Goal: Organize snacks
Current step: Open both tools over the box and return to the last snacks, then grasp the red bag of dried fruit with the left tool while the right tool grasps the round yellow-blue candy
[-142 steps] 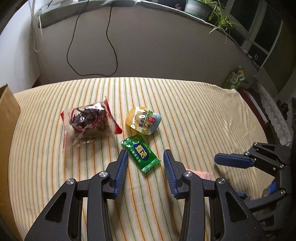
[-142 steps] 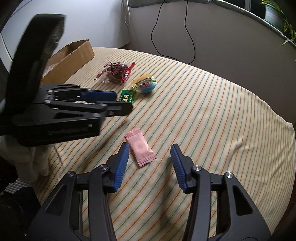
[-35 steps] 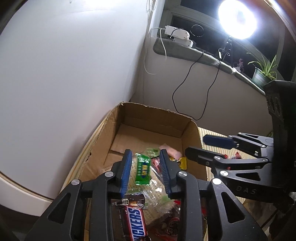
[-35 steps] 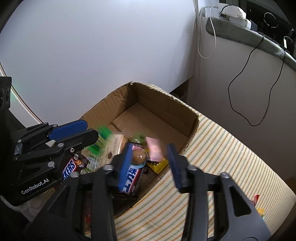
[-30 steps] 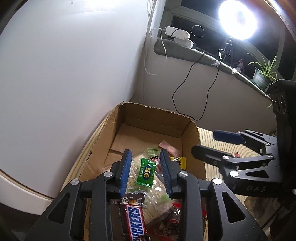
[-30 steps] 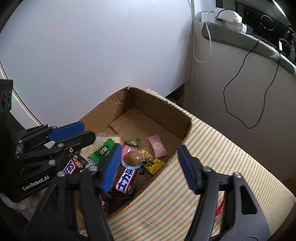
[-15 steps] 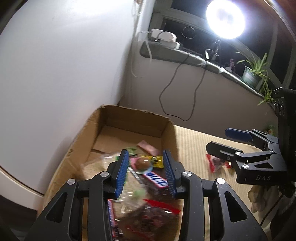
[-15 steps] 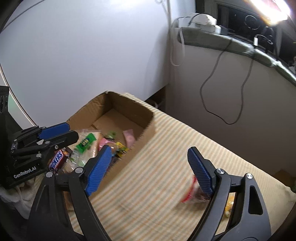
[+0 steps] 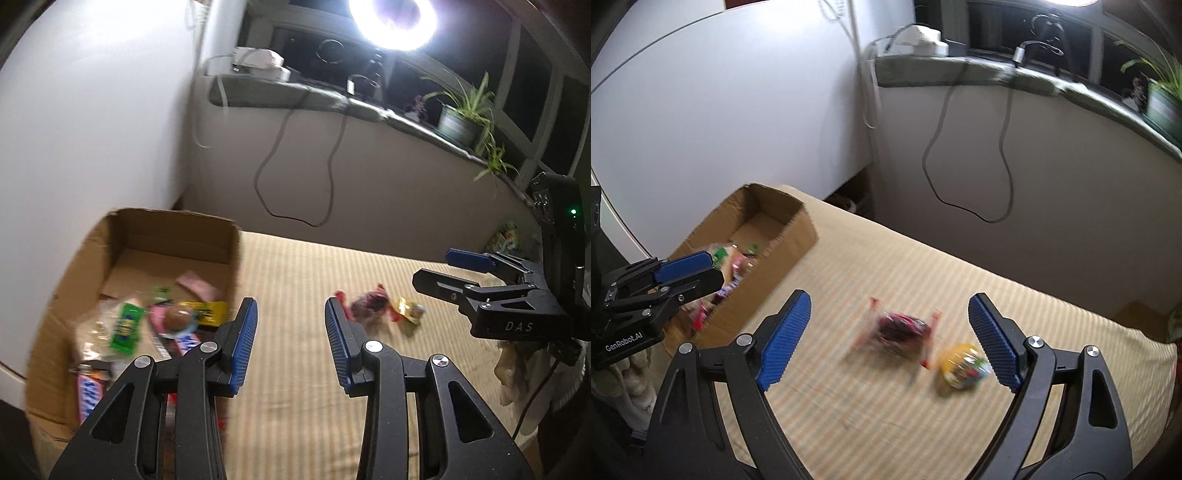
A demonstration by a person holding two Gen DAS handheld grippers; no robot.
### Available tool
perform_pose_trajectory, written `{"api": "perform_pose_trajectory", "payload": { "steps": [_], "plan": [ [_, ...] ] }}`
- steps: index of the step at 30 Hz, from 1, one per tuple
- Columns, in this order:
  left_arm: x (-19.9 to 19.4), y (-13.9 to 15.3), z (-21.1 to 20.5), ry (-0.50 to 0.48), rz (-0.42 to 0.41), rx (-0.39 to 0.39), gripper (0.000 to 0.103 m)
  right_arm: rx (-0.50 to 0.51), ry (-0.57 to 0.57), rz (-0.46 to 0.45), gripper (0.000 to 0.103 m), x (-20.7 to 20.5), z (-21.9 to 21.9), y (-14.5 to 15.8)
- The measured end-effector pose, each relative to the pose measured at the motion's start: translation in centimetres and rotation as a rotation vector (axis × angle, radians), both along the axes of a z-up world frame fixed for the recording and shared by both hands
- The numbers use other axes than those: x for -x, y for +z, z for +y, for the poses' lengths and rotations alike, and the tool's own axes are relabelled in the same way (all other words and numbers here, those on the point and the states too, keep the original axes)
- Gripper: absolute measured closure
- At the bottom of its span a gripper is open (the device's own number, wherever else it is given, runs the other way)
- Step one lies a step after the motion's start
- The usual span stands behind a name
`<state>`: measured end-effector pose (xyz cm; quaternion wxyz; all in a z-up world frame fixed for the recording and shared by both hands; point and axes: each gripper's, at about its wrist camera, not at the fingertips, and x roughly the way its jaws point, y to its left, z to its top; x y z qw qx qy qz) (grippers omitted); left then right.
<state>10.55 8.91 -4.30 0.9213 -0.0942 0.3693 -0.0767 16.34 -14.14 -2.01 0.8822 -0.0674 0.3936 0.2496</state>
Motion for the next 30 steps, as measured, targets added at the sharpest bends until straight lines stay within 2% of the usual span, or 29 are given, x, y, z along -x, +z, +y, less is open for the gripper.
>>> {"api": "perform_pose_trajectory", "payload": {
  "steps": [3,7,11,21,30],
  "plan": [
    [-0.3,-0.4,-1.6,-0.028,0.01,0.001,0.066,0.004,-0.033,0.015,0.013,-0.2,-2.1,-0.7],
    [-0.9,-0.9,-3.7,-0.065,0.024,-0.003,0.049,0.007,-0.051,0.035,0.013,-0.4,-4.1,-1.6],
    [-1.6,-1.5,-5.6,-0.103,0.038,-0.018,0.043,0.018,-0.058,0.052,0.013,-0.5,-5.5,-2.5],
    [-3.1,-2.8,-7.9,-0.136,0.068,-0.059,0.041,0.025,-0.058,0.088,0.013,-1.0,-7.5,-4.6],
    [-3.8,-3.4,-9.0,-0.149,0.075,-0.072,0.041,0.01,-0.048,0.101,0.013,-1.4,-8.5,-5.2]
  ]
}}
